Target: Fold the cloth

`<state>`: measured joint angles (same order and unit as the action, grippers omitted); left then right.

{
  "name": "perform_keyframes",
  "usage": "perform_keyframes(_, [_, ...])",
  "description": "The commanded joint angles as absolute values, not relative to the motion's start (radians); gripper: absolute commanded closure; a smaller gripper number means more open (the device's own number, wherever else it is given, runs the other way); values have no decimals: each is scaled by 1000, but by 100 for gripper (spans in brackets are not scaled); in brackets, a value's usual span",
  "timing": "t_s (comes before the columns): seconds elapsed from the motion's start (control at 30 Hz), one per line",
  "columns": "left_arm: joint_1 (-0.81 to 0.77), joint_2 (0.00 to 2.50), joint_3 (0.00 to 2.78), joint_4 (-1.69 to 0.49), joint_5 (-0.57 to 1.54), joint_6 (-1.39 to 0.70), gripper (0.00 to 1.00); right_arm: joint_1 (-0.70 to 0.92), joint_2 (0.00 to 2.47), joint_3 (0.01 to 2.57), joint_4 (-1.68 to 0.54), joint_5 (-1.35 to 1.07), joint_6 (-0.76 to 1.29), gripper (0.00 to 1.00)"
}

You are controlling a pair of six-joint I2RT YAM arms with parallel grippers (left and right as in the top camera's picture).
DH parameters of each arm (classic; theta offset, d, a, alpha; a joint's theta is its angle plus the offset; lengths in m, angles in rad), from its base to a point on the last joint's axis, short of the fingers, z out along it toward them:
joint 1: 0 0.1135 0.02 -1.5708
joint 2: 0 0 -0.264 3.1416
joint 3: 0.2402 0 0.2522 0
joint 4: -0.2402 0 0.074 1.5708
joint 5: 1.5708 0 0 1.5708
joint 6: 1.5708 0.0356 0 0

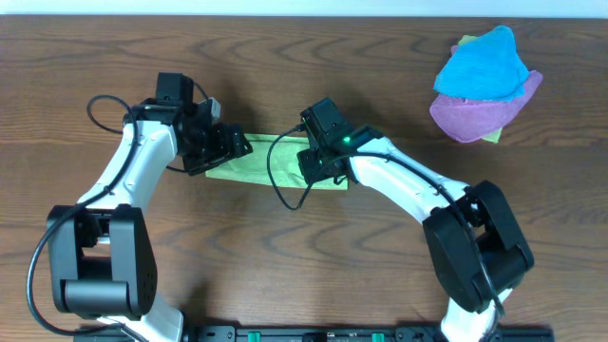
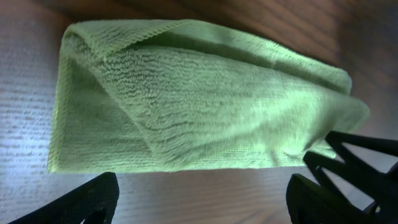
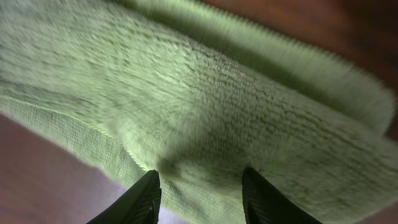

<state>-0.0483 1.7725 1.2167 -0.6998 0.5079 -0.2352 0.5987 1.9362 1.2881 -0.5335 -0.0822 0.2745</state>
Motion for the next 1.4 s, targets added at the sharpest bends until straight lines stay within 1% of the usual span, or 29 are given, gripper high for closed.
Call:
perform_keyframes(0.0, [-59, 1752, 1242, -683, 478, -249, 12, 592, 1911, 1286, -509, 15, 246, 57])
perform_keyframes(0.2, [-60, 1752, 1242, -664, 469, -259, 12, 591, 1906, 1287, -524, -64, 252, 55])
perform_keyframes(0.3, [-60, 1752, 1242, -647, 469, -263, 12, 591, 1855, 1287, -538, -116, 315, 54])
perform_keyframes(0.37, [-60, 1752, 1242, -637, 464, -263, 18, 589, 1794, 1287, -542, -121, 360, 54])
perform_keyframes(0.4, [-60, 1752, 1242, -634, 460, -263, 23, 588, 1763, 1287, -542, -119, 370, 52])
perform_keyframes(0.47, [-61, 1753, 1242, -630, 442, -263, 38, 581, 1690, 1287, -551, -103, 386, 48])
perform_keyframes(0.53, [-65, 1755, 1242, -630, 414, -263, 50, 565, 1636, 1285, -585, -89, 415, 46])
perform_keyframes(0.57, [-70, 1761, 1242, -630, 401, -262, 53, 553, 1613, 1279, -604, -90, 433, 44])
perform_keyframes(0.6, [-74, 1767, 1242, -628, 387, -262, 54, 542, 1597, 1269, -621, -91, 450, 42])
perform_keyframes(0.77, [-114, 1822, 1242, -607, 324, -262, 83, 474, 1531, 1139, -601, -197, 524, 38])
perform_keyframes(0.87, [-130, 1850, 1242, -592, 284, -262, 94, 446, 1498, 1008, -496, -283, 602, 36])
perform_keyframes(1.03, [-133, 1881, 1242, -587, 229, -262, 94, 432, 1481, 795, -214, -408, 749, 31])
perform_keyframes(1.17, [-136, 1906, 1242, -578, 186, -262, 95, 433, 1481, 693, -52, -410, 842, 28])
perform_keyframes(1.23, [-139, 1920, 1242, -569, 163, -262, 94, 433, 1481, 662, -9, -404, 862, 27])
perform_keyframes(1.37, [-142, 1956, 1242, -562, 156, -262, 95, 434, 1485, 629, 3, -368, 899, 24])
